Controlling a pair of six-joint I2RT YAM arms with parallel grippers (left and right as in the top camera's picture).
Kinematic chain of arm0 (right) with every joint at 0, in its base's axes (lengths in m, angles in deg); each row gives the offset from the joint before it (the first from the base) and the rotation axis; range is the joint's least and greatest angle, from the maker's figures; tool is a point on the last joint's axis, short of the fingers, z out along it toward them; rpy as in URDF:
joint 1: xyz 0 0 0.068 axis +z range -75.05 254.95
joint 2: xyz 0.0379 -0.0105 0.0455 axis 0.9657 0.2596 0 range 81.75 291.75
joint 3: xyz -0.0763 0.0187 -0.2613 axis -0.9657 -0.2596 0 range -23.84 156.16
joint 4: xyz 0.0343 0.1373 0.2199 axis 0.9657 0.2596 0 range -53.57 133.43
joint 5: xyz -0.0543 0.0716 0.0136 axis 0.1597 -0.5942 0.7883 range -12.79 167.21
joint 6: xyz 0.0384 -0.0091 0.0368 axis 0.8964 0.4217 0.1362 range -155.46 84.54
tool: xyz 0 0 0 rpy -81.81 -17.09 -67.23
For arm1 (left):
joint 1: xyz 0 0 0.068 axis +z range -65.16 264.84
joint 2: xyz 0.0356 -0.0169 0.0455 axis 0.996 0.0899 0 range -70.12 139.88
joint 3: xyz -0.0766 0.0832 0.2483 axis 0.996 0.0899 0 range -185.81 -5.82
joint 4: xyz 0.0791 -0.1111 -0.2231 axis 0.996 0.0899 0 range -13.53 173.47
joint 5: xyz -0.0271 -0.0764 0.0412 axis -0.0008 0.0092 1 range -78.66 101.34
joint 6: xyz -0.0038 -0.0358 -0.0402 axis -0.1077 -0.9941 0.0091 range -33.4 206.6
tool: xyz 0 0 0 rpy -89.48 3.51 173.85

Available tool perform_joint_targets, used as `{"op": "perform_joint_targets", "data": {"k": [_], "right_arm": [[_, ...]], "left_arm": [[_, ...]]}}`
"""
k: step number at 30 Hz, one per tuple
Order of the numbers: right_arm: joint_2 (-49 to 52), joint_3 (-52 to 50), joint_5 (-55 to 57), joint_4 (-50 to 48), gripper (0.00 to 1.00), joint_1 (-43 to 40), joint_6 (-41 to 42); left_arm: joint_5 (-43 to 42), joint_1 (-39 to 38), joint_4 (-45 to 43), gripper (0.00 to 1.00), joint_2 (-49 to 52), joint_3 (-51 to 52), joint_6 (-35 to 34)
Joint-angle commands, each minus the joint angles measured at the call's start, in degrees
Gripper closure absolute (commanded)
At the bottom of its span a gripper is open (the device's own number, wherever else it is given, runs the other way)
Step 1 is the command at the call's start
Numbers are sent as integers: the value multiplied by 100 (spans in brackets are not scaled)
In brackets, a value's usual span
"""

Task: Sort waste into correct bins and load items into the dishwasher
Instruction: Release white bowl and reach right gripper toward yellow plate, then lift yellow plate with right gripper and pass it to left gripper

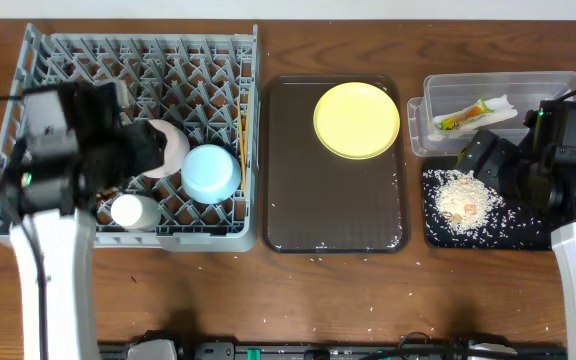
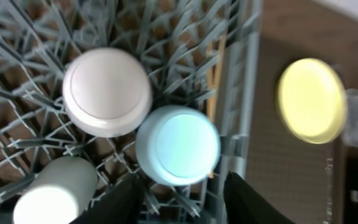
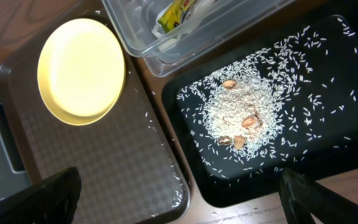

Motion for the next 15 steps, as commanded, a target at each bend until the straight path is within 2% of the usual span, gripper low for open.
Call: {"op": "perform_joint_targets", "data": {"k": [1,3,4,5,6,9,10,12,15], "right_arm": [[-31,-11,-98,-114,1,50,175],[-31,-11,-625,-710,1,50,879],[-31,-11,-916,-874,1,50,960],[20,-11,-1784,-1425,7,127,826],[118,-11,-1950,-1727,23,330,839],[553,-11,-1128,-1786,34,1082,1403],[914,-11,-645,-1722,37,1513,1864],[1534,-11,-151,-1714,30,1996,2490],[2498,-11,321,-1891,31,2339,3115]], "left_arm": [[31,-251,205,55,-468,-107,9],[31,-461,372,52,-610,-107,9],[28,-546,439,51,-645,-107,9],[7,-758,564,50,-675,-107,-15],[-61,-942,651,48,-673,-107,-118],[-522,-1346,654,46,-619,-103,-166],[-553,-1517,645,46,-573,-101,-168],[-553,-1759,647,46,-472,-101,-168],[-577,-1991,649,45,-372,-101,-186]]}}
